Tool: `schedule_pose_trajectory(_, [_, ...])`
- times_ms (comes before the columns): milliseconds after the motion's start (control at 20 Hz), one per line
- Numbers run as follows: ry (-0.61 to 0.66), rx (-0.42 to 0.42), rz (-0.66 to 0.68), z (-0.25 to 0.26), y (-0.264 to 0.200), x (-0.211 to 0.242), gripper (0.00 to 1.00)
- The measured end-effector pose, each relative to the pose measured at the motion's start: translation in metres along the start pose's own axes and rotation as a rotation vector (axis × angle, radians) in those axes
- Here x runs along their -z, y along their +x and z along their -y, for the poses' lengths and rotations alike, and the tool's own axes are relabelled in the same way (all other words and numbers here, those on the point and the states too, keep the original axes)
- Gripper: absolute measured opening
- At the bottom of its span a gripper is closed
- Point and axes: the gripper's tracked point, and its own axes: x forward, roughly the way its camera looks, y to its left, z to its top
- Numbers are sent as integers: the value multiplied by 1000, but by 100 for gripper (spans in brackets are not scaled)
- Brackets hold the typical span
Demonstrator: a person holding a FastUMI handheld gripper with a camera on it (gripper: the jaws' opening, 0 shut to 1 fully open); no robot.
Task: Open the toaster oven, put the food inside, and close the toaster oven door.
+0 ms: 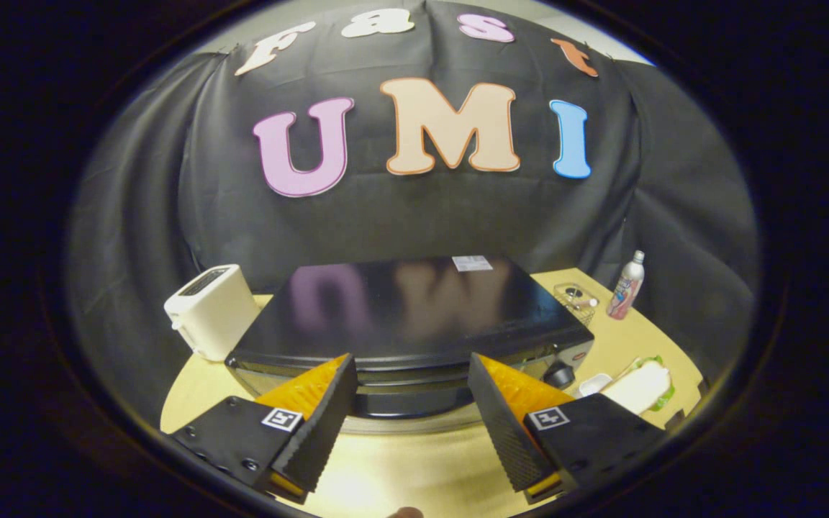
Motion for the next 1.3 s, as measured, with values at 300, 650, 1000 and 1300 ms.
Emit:
schedule_pose_trajectory(300, [11, 16, -30, 4, -17, 13, 98])
schedule_pose_trajectory(650, [2, 41, -87, 11, -49, 42, 98])
schedule_pose_trajectory(1000, [-45, 68, -173, 17, -77, 86, 98])
schedule_pose_trajectory(1300, [-85, 83, -270, 20, -83, 128, 96])
